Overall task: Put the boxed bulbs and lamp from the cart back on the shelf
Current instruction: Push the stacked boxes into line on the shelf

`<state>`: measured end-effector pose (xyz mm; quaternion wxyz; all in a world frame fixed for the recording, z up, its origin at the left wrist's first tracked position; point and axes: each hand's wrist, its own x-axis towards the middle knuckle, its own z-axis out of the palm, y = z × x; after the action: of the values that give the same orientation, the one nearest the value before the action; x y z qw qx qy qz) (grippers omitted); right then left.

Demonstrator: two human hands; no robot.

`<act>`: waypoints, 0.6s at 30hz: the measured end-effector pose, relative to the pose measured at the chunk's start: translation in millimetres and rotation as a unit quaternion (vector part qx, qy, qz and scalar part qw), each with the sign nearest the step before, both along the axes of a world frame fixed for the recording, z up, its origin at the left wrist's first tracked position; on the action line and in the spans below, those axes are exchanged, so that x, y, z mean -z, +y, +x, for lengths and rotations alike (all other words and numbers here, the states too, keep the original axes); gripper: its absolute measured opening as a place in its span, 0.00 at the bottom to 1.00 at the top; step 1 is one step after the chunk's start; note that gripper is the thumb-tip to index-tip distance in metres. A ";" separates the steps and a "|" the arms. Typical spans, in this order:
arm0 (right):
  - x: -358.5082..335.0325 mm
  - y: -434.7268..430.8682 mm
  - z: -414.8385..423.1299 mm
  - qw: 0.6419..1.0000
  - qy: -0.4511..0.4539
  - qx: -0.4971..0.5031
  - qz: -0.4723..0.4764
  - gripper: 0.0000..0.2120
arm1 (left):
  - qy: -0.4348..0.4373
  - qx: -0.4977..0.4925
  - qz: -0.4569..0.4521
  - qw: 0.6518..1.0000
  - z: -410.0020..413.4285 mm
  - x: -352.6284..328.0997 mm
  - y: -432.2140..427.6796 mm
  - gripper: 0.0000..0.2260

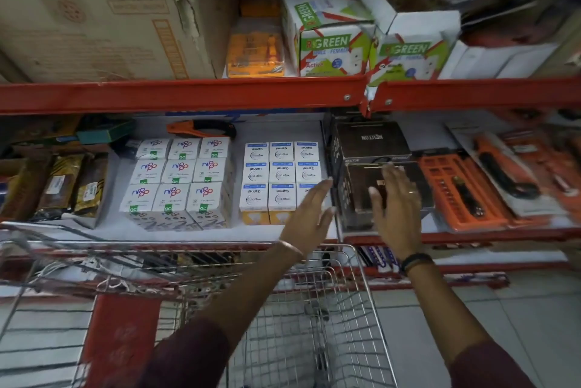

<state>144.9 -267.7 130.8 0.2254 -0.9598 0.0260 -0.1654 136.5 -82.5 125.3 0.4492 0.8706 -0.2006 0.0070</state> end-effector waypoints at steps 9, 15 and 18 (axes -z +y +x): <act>0.5 -63.5 9.2 0.988 0.130 0.052 0.066 0.26 | 0.143 -0.104 0.007 0.984 32.2 2.5 -86.3 0.24; 0.9 -72.0 -0.8 0.989 0.120 0.039 0.078 0.28 | 0.143 -0.112 0.084 0.980 27.2 4.0 -88.7 0.23; 0.6 -71.9 -2.0 0.989 0.122 0.032 0.083 0.29 | 0.131 -0.100 0.121 0.979 26.6 2.6 -88.6 0.24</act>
<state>142.9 -339.6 130.2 0.2943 -0.9493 0.0975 -0.0517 163.1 -171.1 122.7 0.3597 0.9276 -0.0519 -0.0863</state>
